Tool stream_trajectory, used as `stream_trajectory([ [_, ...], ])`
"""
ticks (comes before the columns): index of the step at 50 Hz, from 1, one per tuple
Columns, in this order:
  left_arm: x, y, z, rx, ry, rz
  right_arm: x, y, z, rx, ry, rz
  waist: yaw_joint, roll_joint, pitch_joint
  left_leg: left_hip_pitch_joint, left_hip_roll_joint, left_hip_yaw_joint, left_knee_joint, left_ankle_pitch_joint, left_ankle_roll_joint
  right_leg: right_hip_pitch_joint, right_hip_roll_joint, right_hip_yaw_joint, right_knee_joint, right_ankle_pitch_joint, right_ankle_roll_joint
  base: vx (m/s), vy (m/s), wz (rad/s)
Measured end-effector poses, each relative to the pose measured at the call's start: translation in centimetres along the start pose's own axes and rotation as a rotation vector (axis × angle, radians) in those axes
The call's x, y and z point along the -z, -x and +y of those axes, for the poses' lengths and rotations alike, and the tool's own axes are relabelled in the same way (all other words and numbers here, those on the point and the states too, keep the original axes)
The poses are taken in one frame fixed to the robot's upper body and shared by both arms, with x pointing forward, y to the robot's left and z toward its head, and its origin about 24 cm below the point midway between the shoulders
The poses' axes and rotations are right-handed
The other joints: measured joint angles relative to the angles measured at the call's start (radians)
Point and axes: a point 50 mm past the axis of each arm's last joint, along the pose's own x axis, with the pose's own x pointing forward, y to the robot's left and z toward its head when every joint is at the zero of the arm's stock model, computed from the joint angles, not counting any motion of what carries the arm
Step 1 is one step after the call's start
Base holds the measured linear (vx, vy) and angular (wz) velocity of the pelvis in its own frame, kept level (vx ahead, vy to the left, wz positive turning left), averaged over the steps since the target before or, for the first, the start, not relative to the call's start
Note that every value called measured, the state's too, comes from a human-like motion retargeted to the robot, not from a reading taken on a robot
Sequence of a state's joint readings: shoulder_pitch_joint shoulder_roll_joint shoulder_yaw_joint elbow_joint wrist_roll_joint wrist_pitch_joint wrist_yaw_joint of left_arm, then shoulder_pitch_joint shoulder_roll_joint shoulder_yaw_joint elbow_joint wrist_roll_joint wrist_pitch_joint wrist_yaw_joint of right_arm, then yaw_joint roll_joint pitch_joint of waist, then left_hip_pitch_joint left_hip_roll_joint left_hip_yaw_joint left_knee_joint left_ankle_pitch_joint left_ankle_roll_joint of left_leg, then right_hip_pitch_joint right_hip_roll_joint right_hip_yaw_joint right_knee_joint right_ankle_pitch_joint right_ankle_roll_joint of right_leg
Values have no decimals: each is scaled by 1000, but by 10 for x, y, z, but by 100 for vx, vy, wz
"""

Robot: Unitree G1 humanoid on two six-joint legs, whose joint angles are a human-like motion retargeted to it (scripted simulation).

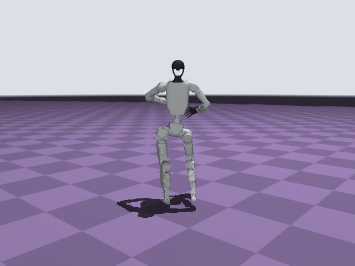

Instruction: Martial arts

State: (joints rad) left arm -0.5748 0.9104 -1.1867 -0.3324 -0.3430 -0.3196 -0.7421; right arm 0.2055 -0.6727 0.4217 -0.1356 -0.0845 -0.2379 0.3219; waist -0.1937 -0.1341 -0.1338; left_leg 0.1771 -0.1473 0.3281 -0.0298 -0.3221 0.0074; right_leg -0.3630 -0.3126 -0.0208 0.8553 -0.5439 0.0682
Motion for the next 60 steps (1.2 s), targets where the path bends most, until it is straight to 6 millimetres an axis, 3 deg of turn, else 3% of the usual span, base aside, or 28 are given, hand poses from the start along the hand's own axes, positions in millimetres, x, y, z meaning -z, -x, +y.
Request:
stream_trajectory([
  [10,24,14,-37,-219,224,19,-5,8,10,4,-81,-30,58,-17,24,-56,15,-14,0,30,-7,-28,7,-22,-21,20,-13,-1,-2,18],
  [21,35,21,-67,-433,374,41,-7,10,16,-11,-158,-57,73,-7,26,-129,49,-33,1,54,-36,-51,26,-64,-57,59,-29,-3,-1,31],
  [36,36,30,-59,-514,328,62,-9,8,20,11,-226,-90,27,13,2,-197,82,-76,2,63,-67,-70,41,-108,-65,87,-60,-3,0,33],
  [52,38,27,-57,-464,302,90,-10,8,29,-60,-235,-80,19,0,-15,-249,91,-132,1,80,-92,-86,34,-141,-36,107,-94,-1,0,36],
  [60,42,26,-68,-372,347,125,-26,-3,12,-94,-125,-154,34,4,-16,-273,88,-170,0,88,-104,-94,18,-165,-1,118,-111,0,1,48],
])
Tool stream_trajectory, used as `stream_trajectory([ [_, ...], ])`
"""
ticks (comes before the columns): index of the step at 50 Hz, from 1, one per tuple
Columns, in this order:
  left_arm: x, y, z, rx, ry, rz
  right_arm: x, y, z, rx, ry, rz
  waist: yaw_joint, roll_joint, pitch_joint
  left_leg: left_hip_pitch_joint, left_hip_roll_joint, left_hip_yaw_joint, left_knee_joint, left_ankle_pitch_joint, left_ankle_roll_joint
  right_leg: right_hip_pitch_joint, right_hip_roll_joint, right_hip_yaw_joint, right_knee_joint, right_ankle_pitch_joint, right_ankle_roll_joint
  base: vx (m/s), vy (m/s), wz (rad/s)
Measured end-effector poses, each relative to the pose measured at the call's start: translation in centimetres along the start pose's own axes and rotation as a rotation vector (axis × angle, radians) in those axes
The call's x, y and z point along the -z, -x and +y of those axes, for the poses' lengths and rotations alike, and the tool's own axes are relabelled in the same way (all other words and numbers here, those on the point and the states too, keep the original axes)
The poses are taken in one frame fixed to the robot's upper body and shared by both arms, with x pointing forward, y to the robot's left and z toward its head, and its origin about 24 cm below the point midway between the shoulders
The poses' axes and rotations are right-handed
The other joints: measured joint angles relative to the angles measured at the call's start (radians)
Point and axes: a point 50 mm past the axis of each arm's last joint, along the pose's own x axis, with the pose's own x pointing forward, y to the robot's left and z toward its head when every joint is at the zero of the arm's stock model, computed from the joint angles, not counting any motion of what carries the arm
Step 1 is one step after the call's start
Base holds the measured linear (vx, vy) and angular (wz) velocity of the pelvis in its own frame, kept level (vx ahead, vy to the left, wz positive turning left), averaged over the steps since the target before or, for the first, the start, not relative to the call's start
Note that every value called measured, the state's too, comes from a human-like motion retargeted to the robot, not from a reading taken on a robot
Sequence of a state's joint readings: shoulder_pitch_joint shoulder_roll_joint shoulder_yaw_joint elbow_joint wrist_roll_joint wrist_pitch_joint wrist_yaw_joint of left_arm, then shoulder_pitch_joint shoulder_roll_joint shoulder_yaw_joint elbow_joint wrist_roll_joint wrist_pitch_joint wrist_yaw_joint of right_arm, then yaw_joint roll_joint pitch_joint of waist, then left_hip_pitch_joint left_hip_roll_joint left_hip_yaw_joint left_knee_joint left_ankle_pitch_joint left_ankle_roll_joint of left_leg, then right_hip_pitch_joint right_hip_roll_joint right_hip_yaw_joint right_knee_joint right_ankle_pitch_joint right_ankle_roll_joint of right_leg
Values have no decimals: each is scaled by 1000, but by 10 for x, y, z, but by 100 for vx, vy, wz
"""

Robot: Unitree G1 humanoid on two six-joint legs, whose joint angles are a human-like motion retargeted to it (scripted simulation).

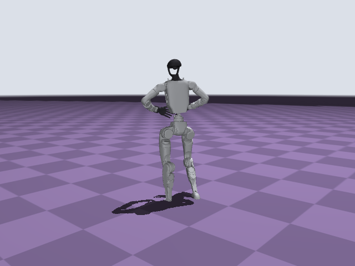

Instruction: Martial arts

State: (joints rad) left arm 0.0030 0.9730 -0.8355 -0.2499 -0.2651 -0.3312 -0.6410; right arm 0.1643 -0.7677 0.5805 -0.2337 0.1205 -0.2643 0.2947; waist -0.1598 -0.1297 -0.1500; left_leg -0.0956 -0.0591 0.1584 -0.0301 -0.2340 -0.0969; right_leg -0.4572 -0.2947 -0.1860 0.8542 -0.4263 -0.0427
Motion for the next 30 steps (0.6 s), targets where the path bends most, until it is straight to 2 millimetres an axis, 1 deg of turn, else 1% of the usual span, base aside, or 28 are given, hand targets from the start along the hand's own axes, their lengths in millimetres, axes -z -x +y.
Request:
stream_trajectory([
  [7,8,10,-1,49,24,77,-16,-13,-15,-52,110,-56,26,8,0,-29,0,-47,-1,16,-13,-2,-14,-39,20,17,-19,0,1,58],
  [13,15,22,4,28,80,137,-42,-22,-32,-60,182,-149,55,5,-7,-65,7,-87,-1,35,-27,-1,-19,-88,16,36,-30,0,0,62],
  [15,22,29,6,-1,123,171,-52,-24,-39,-47,211,-185,65,-1,-7,-79,10,-98,-1,43,-30,-3,-20,-105,16,43,-36,-1,0,60],
  [17,34,39,7,-48,180,224,-60,-25,-45,-33,240,-206,73,-9,-6,-95,13,-109,-1,51,-33,-9,-21,-121,17,52,-42,-1,-1,60],
  [20,60,58,8,-143,280,345,-61,-27,-51,-41,283,-183,82,-26,-1,-122,16,-125,-2,67,-40,-21,-22,-142,19,65,-56,-1,-2,61],
  [22,92,74,7,-232,363,481,-49,-35,-52,-102,319,-104,71,-21,-5,-153,33,-139,4,67,-49,-32,2,-155,1,72,-69,2,-4,52],
  [23,113,80,5,-279,413,554,-38,-44,-52,-159,346,-42,60,0,-13,-178,55,-148,7,67,-57,-41,27,-168,-20,81,-80,0,-4,53],
  [25,142,91,-10,-313,522,704,-8,-48,-48,-250,359,121,62,-4,-13,-204,56,-164,5,88,-63,-56,26,-184,-20,95,-97,-4,-3,67],
  [26,161,90,-17,-322,578,788,16,-54,-45,-319,369,232,60,5,-19,-224,61,-171,6,92,-71,-69,32,-191,-22,98,-105,-5,-3,70],
  [27,175,88,-25,-314,633,868,39,-58,-41,-387,377,347,59,12,-23,-242,64,-178,7,99,-78,-81,34,-198,-22,102,-114,-5,-3,66],
  [28,185,86,-35,-296,684,936,62,-56,-36,-447,369,466,63,14,-23,-255,62,-185,6,108,-84,-92,30,-204,-14,108,-122,-7,-2,68],
  [30,197,78,-53,-247,765,1045,104,-48,-23,-553,340,693,69,21,-19,-278,59,-196,5,126,-95,-113,21,-214,0,117,-137,-9,-1,70],
])
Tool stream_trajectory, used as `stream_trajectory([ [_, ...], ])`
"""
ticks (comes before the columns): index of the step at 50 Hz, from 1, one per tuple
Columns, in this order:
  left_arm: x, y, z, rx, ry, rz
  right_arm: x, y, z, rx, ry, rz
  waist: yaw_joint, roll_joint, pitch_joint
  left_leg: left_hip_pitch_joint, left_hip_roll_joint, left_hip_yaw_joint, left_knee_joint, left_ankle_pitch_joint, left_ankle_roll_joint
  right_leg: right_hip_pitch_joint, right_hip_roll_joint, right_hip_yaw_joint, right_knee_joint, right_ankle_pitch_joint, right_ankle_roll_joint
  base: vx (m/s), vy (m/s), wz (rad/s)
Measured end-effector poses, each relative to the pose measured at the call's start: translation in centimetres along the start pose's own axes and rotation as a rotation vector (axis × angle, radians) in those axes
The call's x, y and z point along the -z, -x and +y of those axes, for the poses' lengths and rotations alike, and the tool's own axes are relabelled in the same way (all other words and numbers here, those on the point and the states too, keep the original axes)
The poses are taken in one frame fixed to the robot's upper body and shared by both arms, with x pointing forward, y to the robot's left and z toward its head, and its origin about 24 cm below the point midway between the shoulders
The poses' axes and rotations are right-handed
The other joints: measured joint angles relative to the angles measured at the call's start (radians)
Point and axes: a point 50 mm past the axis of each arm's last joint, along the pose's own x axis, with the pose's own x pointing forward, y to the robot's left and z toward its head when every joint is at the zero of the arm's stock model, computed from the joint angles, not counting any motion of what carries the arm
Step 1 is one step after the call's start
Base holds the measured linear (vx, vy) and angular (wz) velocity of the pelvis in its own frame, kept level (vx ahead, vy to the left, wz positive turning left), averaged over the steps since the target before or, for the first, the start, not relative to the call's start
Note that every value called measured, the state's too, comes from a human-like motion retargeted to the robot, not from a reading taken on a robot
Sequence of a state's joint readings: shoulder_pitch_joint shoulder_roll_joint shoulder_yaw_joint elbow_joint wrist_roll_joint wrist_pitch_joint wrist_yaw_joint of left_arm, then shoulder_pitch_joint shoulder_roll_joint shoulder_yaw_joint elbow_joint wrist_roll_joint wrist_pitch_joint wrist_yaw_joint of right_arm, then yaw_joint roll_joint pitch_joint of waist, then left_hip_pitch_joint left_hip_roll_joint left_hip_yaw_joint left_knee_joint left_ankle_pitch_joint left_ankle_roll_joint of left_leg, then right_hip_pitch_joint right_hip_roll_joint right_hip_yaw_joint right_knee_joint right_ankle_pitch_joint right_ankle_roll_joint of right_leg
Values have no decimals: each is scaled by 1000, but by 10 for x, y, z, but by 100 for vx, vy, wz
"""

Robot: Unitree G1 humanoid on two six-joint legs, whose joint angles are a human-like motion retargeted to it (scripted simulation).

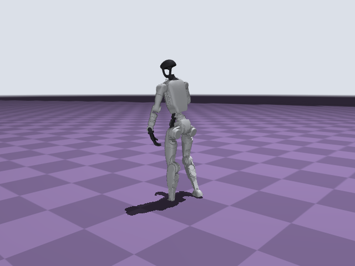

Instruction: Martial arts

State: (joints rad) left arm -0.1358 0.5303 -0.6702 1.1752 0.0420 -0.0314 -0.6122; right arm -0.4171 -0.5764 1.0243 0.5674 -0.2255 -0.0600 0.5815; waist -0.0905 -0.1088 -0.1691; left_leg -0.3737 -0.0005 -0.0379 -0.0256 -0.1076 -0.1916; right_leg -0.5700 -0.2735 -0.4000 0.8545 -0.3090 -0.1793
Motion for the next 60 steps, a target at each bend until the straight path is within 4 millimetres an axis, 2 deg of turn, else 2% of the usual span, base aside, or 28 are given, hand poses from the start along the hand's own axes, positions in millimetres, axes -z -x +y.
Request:
stream_trajectory([
  [2,5,-10,-13,35,28,72,19,-15,20,-85,-69,120,2,1,11,-16,-10,-12,-4,23,-4,-15,-16,-10,16,11,-12,-11,0,71],
  [5,3,-22,-31,81,69,113,30,-31,41,-116,-192,201,0,7,19,-36,-19,-27,-6,44,-9,-31,-29,-19,32,15,-21,-8,0,61],
  [8,0,-28,-41,93,123,90,30,-38,46,-49,-314,185,-5,15,17,-51,-23,-37,-7,56,-12,-43,-34,-25,43,18,-25,-7,0,49],
  [12,-5,-31,-45,83,194,30,30,-38,42,69,-445,138,-18,17,9,-64,-38,-45,-13,77,-10,-57,-57,-35,66,25,-31,-8,1,44],
  [20,-16,-29,-36,17,312,-96,33,-31,28,276,-620,58,-43,34,6,-69,-42,-48,-9,67,-13,-72,-59,-16,99,26,-24,-3,1,18],
  [27,-25,-26,-25,-42,351,-148,37,-28,25,315,-678,59,-42,34,22,-60,-47,-49,-9,66,-14,-72,-67,-7,125,32,-27,-2,1,10],
  [32,-31,-23,-17,-76,356,-163,39,-29,25,300,-672,85,-36,24,42,-54,-55,-48,-12,76,-16,-71,-81,-11,144,40,-38,-3,0,12],
  [45,-45,-7,14,-177,363,-239,34,-26,9,278,-536,113,-43,-6,115,-49,-55,-41,-9,70,-20,-98,-93,14,212,59,-39,0,0,0],
  [50,-49,1,23,-206,363,-290,24,-25,-1,280,-453,78,-50,-20,139,-48,-60,-41,-9,69,-20,-111,-105,21,246,66,-39,-2,-2,20],
  [55,-40,0,13,-170,396,-342,-12,-12,-44,368,-310,-73,-56,-31,160,-38,-67,-29,-9,68,-20,-116,-120,28,282,73,-35,-1,-2,26],
  [57,-46,7,16,-176,378,-421,-23,0,-59,418,-262,-133,-63,-33,165,-30,-70,-21,-9,66,-20,-115,-127,31,297,77,-33,-1,0,31],
  [60,-72,30,26,-200,297,-612,-43,26,-81,514,-179,-253,-74,-34,172,-16,-74,-10,-9,61,-17,-109,-135,37,318,86,-28,0,2,35],
])
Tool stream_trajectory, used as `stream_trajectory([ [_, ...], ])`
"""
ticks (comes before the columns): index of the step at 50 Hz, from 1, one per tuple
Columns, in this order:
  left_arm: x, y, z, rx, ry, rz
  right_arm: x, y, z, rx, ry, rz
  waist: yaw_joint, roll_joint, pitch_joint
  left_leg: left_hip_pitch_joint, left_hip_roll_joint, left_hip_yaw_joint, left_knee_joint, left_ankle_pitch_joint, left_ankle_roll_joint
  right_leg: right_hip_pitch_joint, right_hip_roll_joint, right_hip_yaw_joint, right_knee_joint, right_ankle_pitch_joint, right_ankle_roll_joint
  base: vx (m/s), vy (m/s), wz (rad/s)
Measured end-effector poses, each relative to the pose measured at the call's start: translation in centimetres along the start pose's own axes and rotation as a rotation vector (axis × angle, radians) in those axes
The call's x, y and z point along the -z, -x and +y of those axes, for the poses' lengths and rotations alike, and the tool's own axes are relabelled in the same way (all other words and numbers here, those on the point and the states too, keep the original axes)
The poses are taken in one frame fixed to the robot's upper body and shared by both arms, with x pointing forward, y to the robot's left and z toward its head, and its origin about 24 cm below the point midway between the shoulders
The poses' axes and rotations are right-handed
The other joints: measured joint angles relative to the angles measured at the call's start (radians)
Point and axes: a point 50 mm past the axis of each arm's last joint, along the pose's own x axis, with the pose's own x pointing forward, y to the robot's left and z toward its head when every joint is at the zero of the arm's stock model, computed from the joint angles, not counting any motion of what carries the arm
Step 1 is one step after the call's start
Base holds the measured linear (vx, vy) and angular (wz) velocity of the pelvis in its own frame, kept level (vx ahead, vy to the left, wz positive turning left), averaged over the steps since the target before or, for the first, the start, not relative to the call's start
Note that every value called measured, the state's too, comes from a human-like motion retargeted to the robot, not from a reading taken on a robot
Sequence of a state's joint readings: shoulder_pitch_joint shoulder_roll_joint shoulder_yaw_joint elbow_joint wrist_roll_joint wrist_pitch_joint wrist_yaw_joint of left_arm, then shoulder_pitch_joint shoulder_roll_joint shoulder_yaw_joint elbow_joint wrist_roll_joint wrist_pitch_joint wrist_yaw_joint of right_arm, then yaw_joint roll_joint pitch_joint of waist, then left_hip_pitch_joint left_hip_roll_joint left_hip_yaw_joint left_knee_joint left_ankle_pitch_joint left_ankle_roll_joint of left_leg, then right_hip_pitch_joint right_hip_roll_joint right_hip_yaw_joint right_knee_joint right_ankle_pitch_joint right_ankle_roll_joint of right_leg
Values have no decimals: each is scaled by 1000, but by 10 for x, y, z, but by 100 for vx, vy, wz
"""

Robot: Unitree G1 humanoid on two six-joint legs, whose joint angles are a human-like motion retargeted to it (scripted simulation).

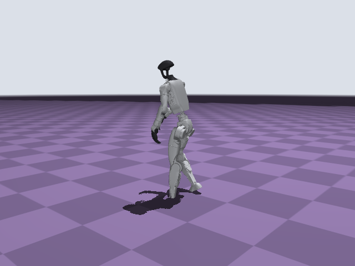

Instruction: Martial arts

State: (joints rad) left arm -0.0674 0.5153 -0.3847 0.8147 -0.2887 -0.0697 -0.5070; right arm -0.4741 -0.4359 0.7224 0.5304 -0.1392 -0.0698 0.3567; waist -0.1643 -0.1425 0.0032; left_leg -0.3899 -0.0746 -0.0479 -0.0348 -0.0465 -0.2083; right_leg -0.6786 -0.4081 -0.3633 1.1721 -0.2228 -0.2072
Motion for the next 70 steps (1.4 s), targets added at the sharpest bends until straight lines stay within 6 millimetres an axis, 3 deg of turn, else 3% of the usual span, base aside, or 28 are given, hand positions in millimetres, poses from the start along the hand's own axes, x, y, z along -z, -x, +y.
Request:
stream_trajectory([
  [4,-70,25,-9,80,-120,-337,-49,29,-31,88,73,-238,8,17,21,29,20,18,9,-24,-5,28,22,11,6,26,17,3,5,19],
  [9,-148,58,-42,212,-291,-700,-102,56,-41,104,142,-488,5,8,12,18,-3,57,79,-50,2,61,-6,-6,10,36,22,2,4,51],
  [13,-182,80,-65,283,-379,-860,-133,69,-40,64,175,-612,19,8,-1,-2,6,142,205,-102,30,90,-20,-20,-1,45,37,3,5,42],
  [17,-195,90,-76,292,-454,-917,-153,74,-38,34,189,-692,41,12,-16,-20,36,253,351,-166,82,117,-38,-39,-9,43,53,3,5,36],
  [23,-195,96,-79,267,-545,-911,-170,75,-36,-7,186,-762,97,43,-23,-29,112,358,534,-276,138,163,-22,-59,-28,38,73,3,7,7],
  [30,-185,99,-76,232,-659,-849,-173,72,-30,-69,223,-753,141,72,-27,-4,146,389,593,-359,171,194,0,-50,-35,61,90,2,11,-2],
  [35,-180,101,-76,225,-741,-805,-170,69,-26,-119,270,-714,132,73,-19,33,121,400,555,-369,183,171,-12,1,0,140,113,-1,14,14],
  [40,-178,103,-75,205,-802,-785,-169,66,-23,-166,330,-680,98,54,-35,96,40,412,357,-271,192,47,6,156,14,302,219,-5,10,33],
  [42,-176,103,-77,206,-809,-783,-166,65,-22,-170,334,-666,75,31,-40,88,10,406,349,-243,182,19,47,210,-9,207,256,-10,-10,76],
  [45,-174,103,-78,197,-817,-782,-162,65,-21,-162,336,-649,40,11,-58,70,-22,389,323,-201,171,-33,155,346,-75,-67,347,-7,-6,74],
  [48,-172,104,-76,164,-831,-782,-161,65,-23,-140,350,-644,20,4,-77,74,-45,385,267,-167,164,-71,191,419,-119,-204,381,-1,1,23],
  [56,-172,108,-69,101,-855,-776,-171,63,-20,-108,407,-668,18,1,-123,136,-86,391,9,-20,151,-127,204,447,-204,-218,387,0,-2,-4],
  [70,-166,90,-72,172,-827,-712,-152,37,-1,-248,487,-516,47,17,-169,103,-56,404,-2,9,138,-119,224,403,-322,-260,340,2,-10,-12],
])
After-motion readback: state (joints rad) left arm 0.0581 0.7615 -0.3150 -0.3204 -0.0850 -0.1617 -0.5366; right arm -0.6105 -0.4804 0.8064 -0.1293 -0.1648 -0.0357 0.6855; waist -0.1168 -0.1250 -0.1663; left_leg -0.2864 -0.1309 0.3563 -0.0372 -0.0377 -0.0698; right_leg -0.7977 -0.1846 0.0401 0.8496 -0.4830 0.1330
